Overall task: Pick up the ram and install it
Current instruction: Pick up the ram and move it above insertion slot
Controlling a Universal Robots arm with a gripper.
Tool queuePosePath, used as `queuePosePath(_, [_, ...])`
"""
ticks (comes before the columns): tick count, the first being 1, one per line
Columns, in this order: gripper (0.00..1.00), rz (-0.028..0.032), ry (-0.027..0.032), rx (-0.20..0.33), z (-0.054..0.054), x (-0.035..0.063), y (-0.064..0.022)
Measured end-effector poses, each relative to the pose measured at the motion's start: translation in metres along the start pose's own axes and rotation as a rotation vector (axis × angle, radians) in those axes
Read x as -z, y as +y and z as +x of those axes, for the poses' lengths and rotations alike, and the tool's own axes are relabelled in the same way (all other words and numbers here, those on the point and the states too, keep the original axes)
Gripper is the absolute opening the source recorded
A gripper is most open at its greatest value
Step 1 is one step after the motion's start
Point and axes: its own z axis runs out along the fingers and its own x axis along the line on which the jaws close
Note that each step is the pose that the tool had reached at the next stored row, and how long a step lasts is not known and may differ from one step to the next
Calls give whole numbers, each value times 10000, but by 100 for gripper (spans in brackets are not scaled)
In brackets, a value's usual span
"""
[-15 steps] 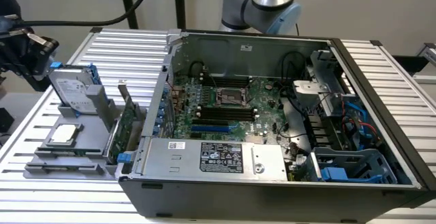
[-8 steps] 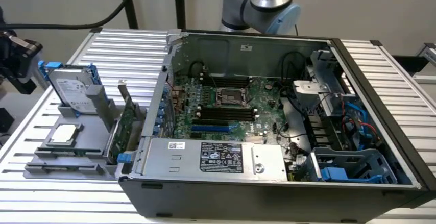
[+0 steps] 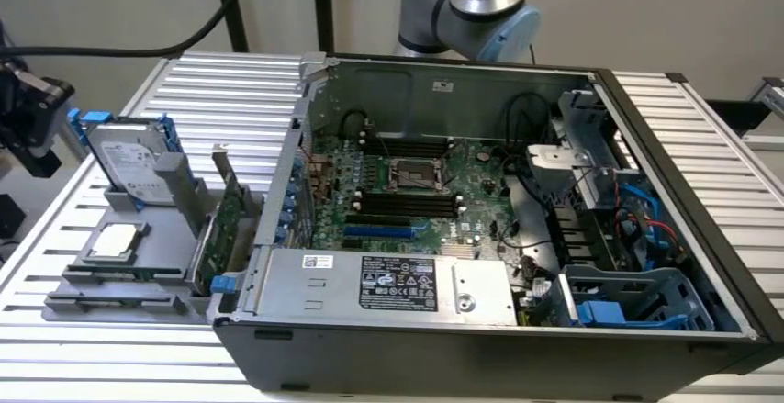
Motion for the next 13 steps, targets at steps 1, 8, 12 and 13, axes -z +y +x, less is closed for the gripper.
queuePosePath(1, [0,19,-1,6,-1,-3,-1])
queuePosePath(8, [0,21,0,6,0,-3,0])
queuePosePath(12, [0,22,0,6,0,-3,0])
queuePosePath(13, [0,21,0,6,0,-3,0])
